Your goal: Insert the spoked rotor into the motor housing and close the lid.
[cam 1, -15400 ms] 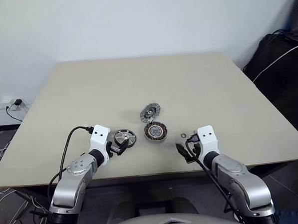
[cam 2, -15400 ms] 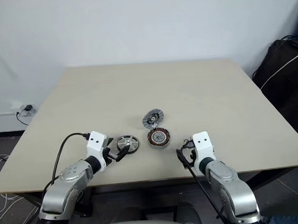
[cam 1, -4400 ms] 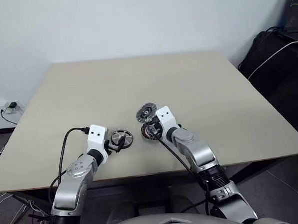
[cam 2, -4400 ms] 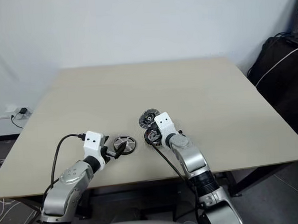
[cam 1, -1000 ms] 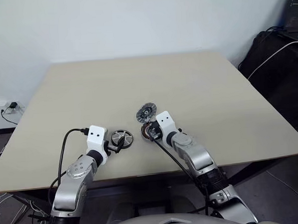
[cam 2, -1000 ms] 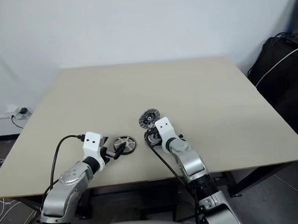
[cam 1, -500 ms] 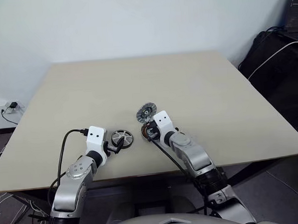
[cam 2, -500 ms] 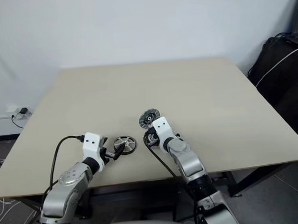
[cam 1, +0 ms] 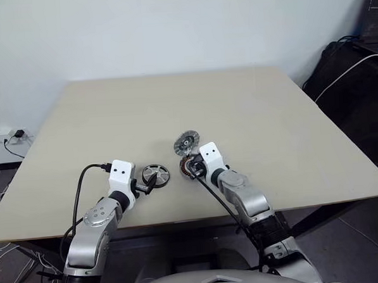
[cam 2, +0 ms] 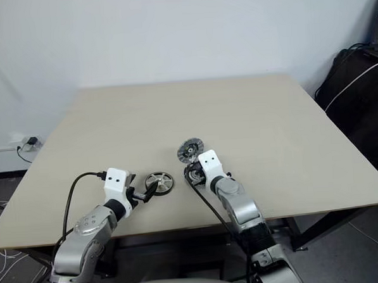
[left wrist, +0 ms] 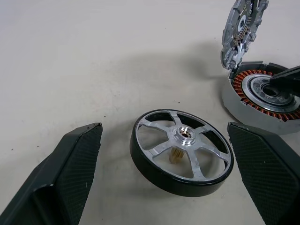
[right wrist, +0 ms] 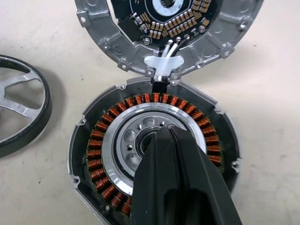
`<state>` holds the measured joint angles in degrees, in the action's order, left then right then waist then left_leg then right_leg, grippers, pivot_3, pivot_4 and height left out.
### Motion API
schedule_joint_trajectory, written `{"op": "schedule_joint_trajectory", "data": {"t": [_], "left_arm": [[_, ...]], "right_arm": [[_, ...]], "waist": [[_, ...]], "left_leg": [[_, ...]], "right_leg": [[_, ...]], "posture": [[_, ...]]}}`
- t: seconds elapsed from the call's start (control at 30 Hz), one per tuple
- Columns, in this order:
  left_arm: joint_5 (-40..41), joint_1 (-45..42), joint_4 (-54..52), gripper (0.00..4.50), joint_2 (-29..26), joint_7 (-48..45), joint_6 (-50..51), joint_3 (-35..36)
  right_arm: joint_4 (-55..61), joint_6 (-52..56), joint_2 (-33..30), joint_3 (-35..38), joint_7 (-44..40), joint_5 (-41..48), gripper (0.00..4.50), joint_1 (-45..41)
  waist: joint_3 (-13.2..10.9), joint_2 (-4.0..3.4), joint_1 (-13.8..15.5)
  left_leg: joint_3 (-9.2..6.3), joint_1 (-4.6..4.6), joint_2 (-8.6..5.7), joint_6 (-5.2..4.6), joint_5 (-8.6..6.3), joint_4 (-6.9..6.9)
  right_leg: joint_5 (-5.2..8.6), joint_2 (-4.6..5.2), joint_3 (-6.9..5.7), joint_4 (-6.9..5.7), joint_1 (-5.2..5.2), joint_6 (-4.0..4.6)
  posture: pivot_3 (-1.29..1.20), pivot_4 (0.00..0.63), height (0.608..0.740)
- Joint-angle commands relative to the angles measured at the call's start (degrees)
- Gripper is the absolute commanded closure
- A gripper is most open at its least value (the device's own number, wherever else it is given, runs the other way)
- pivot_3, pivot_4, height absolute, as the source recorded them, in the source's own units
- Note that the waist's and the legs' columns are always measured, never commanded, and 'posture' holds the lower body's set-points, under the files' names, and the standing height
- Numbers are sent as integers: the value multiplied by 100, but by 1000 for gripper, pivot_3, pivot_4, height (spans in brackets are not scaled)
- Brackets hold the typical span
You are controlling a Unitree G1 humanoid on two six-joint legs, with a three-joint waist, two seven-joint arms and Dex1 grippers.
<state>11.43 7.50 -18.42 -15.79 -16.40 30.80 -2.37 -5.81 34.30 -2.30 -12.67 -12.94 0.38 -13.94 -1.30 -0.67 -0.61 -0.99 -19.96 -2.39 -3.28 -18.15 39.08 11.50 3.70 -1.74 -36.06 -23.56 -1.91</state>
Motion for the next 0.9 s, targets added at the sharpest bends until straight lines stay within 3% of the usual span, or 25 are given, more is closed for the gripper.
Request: {"op": "schedule_joint_trajectory", "data": {"t": [0.03, 0.53, 0.9], "left_arm": [[21, -85, -265, 0, 29, -19, -75, 13], [25, -205, -196, 0, 26, -50, -70, 19], [23, -98, -271, 0, 6, -33, -38, 54]], "right_arm": [[437, -117, 31, 87, 30, 29, 4487, -112], [-37, -42, -96, -1, -75, -28, 4487, 31], [371, -291, -36, 119, 24, 65, 4487, -3]], "waist": [[0, 0, -4], [0, 0, -2], [0, -1, 1]], "left_leg": [[0, 0, 0, 0, 0, -1], [0, 0, 1, 0, 0, -2], [-1, 2, 2, 0, 0, -1]], "right_leg": [[0, -1, 0, 0, 0, -1], [1, -1, 0, 1, 0, 2], [3, 1, -2, 0, 2, 2]], "posture": [[0, 0, 740], [0, 0, 740], [0, 0, 740]]}}
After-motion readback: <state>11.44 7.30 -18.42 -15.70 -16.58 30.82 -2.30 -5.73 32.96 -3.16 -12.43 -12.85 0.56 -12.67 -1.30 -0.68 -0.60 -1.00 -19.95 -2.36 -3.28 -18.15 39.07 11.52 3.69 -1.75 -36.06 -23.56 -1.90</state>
